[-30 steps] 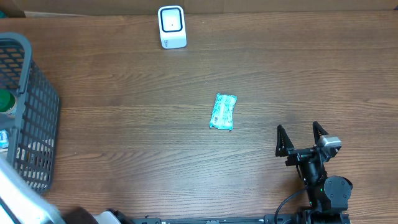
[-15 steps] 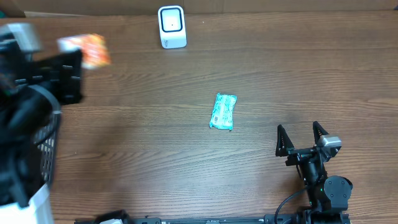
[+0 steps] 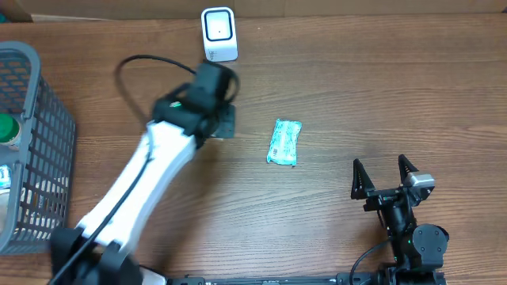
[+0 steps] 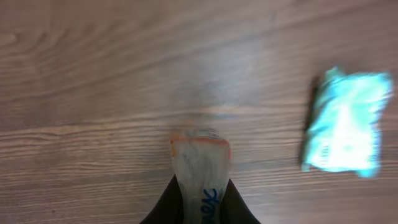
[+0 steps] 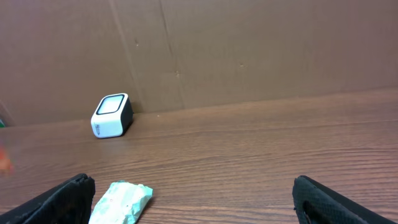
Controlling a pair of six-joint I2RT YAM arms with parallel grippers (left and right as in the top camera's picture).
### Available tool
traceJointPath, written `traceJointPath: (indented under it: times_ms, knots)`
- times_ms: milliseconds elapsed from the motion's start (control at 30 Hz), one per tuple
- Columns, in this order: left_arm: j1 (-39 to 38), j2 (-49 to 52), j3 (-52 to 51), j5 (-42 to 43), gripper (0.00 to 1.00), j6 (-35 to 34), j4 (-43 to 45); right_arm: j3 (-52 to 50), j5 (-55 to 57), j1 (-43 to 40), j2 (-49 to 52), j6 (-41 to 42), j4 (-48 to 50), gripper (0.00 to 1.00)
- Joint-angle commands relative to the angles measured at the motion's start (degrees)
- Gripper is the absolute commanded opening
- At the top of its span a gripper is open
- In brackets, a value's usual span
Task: Scan the item barcode
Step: 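Carry the white pack to the table beside the green packet, then release the white pack and withdraw the left gripper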
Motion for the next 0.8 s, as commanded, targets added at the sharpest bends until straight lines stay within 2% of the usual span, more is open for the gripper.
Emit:
traceJointPath:
  times_ms: [0, 100, 133, 167, 267, 333, 400, 567, 767]
  knots:
    - [-3.7, 7.2, -0.5, -8.0, 0.04, -1.5, 1.2, -0.6, 0.3, 0.4, -0.5, 0.0, 0.3, 1.00]
    - [-5.6, 11.5, -0.5, -8.0, 0.07, -2.7, 2.9, -0.6, 0.3, 0.4, -0.5, 0.0, 0.3, 1.00]
    - [-6.1, 12.5, -0.5, -7.7, 0.15, -3.8, 3.5, -0.6, 0.3, 0.4, -0.5, 0.0, 0.3, 1.00]
    - [-6.6, 13.2, -0.5, -6.4, 0.32, -4.9, 4.8, -0.6, 0.3, 0.4, -0.5, 0.0, 0.3, 1.00]
    - [-6.8, 13.0, 0.3, -3.4, 0.63, -4.9, 6.5, -0.6, 0.3, 0.4, -0.5, 0.0, 0.3, 1.00]
    - [-6.6, 12.5, 4.2, -2.8, 0.73, -4.9, 5.0, -0.6, 0.3, 0.4, -0.5, 0.0, 0.3, 1.00]
    - [-6.2, 12.0, 8.0, -2.8, 0.76, -4.8, 2.7, -0.6, 0.3, 0.4, -0.5, 0.0, 0.3, 1.00]
    - [-3.5, 9.9, 22.0, -2.8, 0.76, -4.6, -6.1, -0.6, 0.3, 0.4, -0.5, 0.0, 0.3, 1.00]
    - [4.7, 5.4, 36.7, -2.9, 0.76, -3.8, -14.4, -0.6, 0.3, 0.4, -0.5, 0.0, 0.3, 1.00]
